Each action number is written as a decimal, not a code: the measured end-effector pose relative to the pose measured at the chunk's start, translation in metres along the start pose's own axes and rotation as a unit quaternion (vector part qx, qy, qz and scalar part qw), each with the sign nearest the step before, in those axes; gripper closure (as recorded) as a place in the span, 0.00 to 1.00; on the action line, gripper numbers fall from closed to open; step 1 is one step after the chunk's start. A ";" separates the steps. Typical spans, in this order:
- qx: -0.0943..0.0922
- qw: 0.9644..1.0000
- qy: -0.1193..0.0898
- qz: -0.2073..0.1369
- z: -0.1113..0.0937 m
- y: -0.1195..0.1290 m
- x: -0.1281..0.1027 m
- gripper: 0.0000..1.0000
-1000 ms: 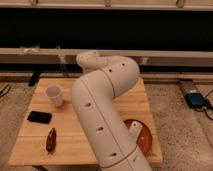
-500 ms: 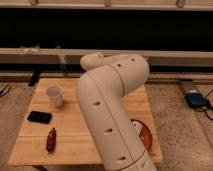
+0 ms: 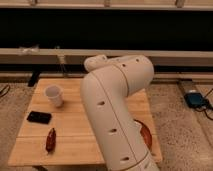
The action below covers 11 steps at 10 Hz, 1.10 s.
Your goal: Wipe the white sponge on the table
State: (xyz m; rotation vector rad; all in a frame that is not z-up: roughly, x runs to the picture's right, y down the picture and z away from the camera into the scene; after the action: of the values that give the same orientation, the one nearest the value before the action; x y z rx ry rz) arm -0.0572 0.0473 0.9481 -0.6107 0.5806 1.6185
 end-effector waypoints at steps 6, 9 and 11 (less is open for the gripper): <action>0.005 1.000 0.013 -0.014 0.015 0.014 -0.001 0.48; 0.008 1.000 0.016 -0.014 0.016 0.011 0.001 0.79; 0.011 1.000 0.017 -0.019 0.015 0.013 0.004 0.95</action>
State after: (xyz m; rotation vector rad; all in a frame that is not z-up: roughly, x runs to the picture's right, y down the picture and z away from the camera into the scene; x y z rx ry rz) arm -0.0710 0.0585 0.9564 -0.6303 0.6077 1.5670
